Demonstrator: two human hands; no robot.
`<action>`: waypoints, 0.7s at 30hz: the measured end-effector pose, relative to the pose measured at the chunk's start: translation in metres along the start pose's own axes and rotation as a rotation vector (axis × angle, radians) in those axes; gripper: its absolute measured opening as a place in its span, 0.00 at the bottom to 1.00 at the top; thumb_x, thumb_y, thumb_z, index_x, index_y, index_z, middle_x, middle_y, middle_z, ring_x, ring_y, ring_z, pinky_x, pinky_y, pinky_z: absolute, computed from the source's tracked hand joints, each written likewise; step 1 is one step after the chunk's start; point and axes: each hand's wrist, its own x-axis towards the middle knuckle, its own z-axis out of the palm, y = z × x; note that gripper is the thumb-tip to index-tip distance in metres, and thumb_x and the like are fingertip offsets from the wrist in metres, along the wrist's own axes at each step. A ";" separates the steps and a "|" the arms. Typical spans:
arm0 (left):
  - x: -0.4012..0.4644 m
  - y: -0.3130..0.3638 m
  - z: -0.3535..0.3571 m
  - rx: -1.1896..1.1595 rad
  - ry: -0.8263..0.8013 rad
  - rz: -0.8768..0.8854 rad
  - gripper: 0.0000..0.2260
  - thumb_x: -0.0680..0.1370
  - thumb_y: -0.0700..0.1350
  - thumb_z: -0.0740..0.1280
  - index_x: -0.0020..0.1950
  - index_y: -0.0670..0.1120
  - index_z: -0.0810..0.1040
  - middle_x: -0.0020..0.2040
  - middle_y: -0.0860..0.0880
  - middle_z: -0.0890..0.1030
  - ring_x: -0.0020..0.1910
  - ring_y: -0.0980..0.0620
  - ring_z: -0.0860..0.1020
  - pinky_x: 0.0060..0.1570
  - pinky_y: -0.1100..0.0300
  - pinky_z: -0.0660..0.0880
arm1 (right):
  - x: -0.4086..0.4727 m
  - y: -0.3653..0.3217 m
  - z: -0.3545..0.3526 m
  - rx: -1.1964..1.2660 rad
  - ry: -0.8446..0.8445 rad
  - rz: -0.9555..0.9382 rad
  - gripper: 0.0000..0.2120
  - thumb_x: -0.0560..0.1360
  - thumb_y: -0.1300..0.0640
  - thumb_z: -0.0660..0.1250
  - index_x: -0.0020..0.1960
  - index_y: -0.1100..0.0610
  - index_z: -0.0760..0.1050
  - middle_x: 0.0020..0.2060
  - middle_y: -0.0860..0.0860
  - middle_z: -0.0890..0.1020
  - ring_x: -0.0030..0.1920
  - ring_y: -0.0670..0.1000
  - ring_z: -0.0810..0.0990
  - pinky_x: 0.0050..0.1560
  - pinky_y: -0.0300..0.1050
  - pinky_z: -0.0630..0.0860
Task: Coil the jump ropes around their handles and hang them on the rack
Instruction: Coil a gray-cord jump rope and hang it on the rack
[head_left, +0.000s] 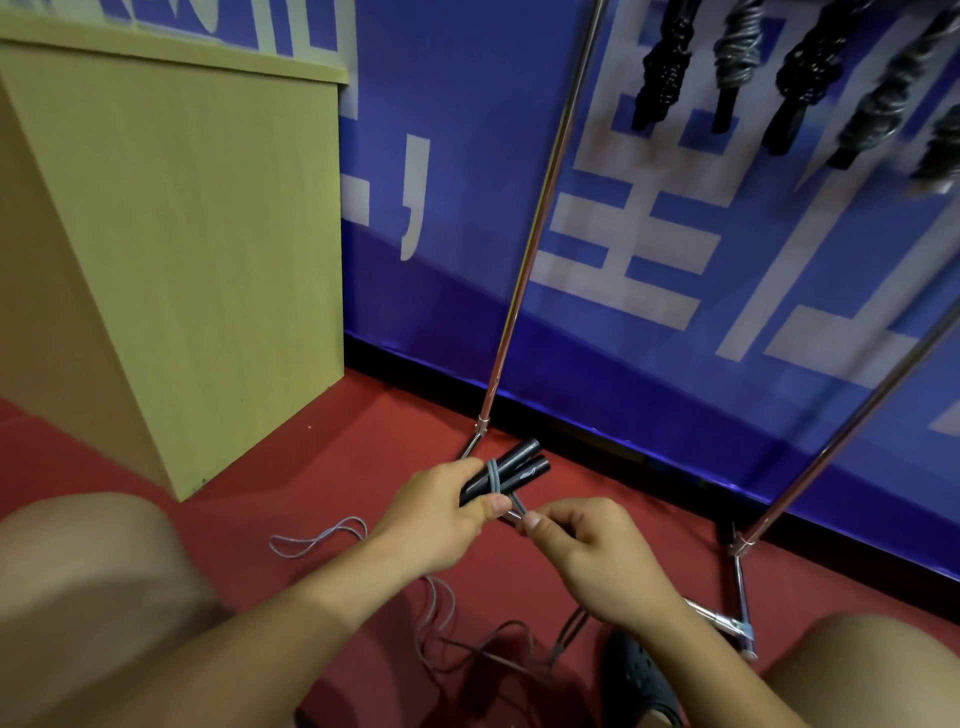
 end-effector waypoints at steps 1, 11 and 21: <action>0.001 -0.002 0.000 0.007 -0.003 -0.005 0.08 0.78 0.55 0.68 0.50 0.51 0.78 0.35 0.50 0.82 0.38 0.51 0.80 0.42 0.51 0.76 | 0.000 0.001 0.000 0.004 -0.003 0.012 0.17 0.79 0.50 0.66 0.41 0.64 0.78 0.26 0.46 0.64 0.28 0.43 0.61 0.31 0.44 0.60; 0.004 -0.028 -0.005 0.264 0.164 -0.086 0.14 0.78 0.61 0.66 0.58 0.55 0.75 0.46 0.49 0.83 0.49 0.40 0.80 0.48 0.49 0.76 | 0.001 0.002 0.005 0.203 -0.054 0.293 0.23 0.78 0.43 0.64 0.32 0.57 0.81 0.24 0.48 0.77 0.28 0.45 0.74 0.36 0.44 0.73; 0.008 -0.012 0.007 0.363 -0.110 -0.084 0.14 0.77 0.59 0.69 0.59 0.54 0.77 0.45 0.50 0.81 0.46 0.45 0.80 0.43 0.53 0.75 | 0.002 -0.001 0.001 0.488 -0.137 0.281 0.16 0.80 0.53 0.65 0.35 0.54 0.76 0.23 0.48 0.63 0.23 0.46 0.59 0.26 0.39 0.57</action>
